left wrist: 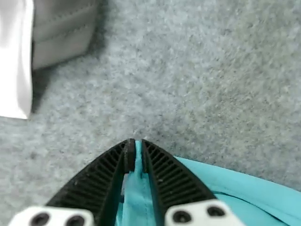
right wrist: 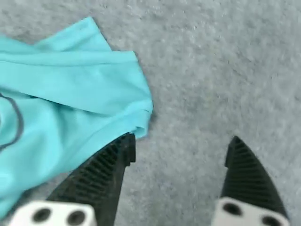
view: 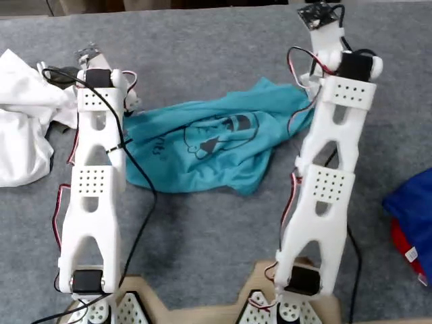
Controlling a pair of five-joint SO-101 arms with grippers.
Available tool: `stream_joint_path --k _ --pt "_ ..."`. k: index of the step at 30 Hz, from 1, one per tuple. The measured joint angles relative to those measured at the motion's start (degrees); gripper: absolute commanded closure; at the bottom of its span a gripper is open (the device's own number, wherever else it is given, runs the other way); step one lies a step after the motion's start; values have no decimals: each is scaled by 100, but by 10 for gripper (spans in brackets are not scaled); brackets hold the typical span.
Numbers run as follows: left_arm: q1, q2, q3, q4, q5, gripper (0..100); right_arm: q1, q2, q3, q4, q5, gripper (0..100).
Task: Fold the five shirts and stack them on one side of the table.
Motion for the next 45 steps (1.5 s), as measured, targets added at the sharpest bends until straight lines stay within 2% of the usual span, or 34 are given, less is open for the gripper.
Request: stream_joint_path --k 5,9,18,28,35,40,45 --pt "0 0 0 0 0 981 229 0 0 -79 35 673" --pt "0 0 0 0 0 981 -97 -193 105 -501 35 673" --pt "0 0 0 -35 0 981 -1029 -308 2259 -3121 35 673" --pt "0 0 0 -88 0 981 -1196 1204 2391 -5196 35 675" --pt "0 0 0 -141 0 981 -1336 2040 1793 -5468 70 796" --pt "-9 0 0 -141 0 981 -1354 2251 1600 -5477 782 857" --pt "-9 0 0 -141 0 981 -1354 2312 1503 -5319 1468 963"
